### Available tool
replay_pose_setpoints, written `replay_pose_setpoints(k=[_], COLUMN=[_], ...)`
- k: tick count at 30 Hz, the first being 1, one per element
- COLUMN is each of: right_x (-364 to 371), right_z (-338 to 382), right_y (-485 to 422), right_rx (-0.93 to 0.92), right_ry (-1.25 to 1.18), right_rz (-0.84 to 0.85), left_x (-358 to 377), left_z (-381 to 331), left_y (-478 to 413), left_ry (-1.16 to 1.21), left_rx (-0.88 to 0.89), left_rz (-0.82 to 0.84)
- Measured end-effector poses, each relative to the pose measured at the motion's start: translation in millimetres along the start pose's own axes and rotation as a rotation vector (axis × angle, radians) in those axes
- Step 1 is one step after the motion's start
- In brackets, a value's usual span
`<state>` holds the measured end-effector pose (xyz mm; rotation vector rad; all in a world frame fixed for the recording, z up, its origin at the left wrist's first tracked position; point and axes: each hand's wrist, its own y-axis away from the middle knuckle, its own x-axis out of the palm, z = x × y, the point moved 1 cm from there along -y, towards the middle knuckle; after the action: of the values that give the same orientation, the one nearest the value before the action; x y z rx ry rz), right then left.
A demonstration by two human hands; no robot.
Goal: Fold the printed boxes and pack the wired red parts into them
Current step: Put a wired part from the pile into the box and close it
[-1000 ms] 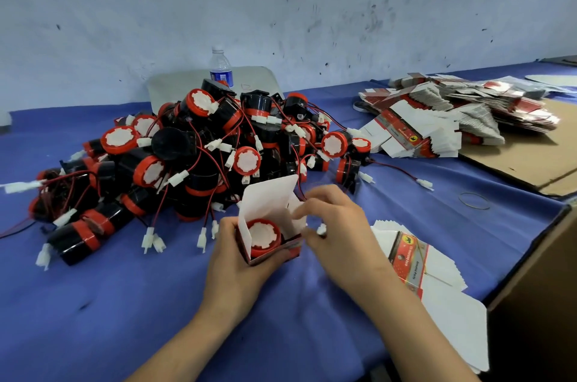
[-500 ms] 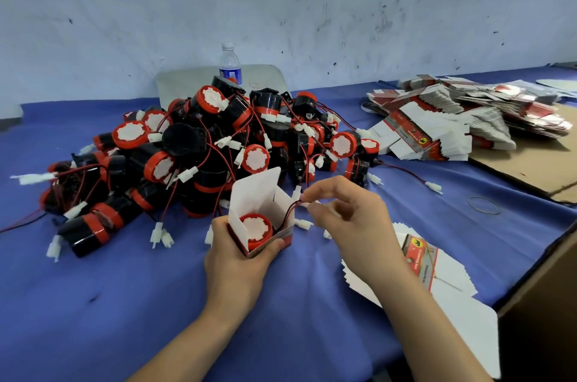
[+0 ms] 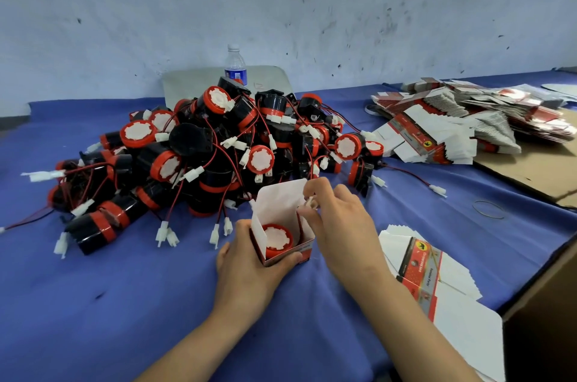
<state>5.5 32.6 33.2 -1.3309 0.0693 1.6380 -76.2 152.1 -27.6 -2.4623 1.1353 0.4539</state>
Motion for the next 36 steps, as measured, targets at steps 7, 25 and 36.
replay_pose_setpoints(k=[7,25,36], right_x=[21.4,42.4,53.0], right_z=[-1.8,9.4,16.7], right_y=[3.2,22.9,27.8], right_rx=[-0.069,0.0,0.018], right_ry=[0.221,0.174,0.188], right_rz=[-0.13,-0.073,0.02], left_x=[2.4,6.8,3.5], left_z=[-1.8,2.5,-4.9], left_y=[-0.1,5.6,5.4], left_ry=[-0.015,-0.089,-0.228], left_rx=[0.026,0.267,0.394], left_rz=[-0.003,-0.171,-0.093])
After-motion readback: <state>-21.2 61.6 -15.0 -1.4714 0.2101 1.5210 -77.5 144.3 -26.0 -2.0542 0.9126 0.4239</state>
